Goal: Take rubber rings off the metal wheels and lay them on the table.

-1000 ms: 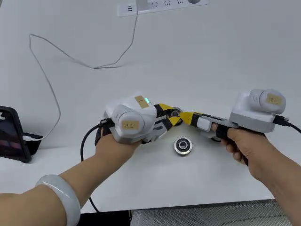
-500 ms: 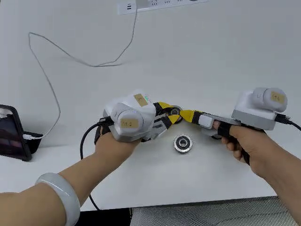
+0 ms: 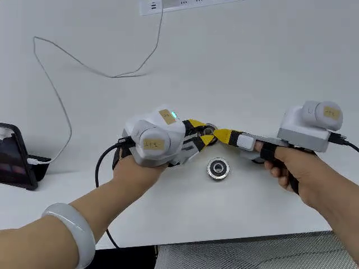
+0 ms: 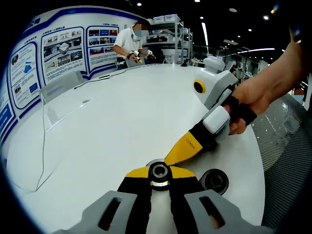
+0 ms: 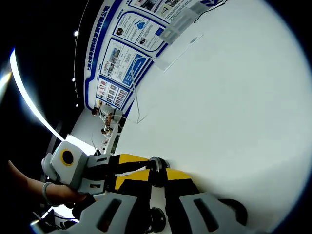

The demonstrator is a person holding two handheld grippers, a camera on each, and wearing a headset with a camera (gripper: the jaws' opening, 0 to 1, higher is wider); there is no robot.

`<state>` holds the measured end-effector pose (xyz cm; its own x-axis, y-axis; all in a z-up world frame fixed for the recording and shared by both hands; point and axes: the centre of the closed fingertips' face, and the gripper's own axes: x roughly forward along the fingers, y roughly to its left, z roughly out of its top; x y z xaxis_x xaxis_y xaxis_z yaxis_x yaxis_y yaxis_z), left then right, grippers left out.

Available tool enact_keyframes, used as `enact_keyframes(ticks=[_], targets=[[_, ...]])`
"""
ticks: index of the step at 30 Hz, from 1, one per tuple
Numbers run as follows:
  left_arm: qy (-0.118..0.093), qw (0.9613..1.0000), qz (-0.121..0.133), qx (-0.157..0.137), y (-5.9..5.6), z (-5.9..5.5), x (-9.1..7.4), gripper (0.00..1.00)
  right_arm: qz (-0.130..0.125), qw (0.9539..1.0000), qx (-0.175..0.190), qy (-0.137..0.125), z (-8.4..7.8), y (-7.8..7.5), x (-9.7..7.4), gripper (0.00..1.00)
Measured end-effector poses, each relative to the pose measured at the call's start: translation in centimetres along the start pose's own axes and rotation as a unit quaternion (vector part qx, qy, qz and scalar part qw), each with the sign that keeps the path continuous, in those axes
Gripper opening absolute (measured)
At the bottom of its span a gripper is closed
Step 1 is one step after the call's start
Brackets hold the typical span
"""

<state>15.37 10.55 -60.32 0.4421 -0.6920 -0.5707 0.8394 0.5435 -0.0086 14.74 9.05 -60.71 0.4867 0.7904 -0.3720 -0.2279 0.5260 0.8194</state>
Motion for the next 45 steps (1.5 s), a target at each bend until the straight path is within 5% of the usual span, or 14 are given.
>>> enact_keyframes(ticks=[45], targets=[[0.002,1.0,-0.001,0.001,-0.01,0.01,0.02,0.13,-0.018,0.9993,-0.033,-0.004,0.85,0.01,-0.27,0.01]])
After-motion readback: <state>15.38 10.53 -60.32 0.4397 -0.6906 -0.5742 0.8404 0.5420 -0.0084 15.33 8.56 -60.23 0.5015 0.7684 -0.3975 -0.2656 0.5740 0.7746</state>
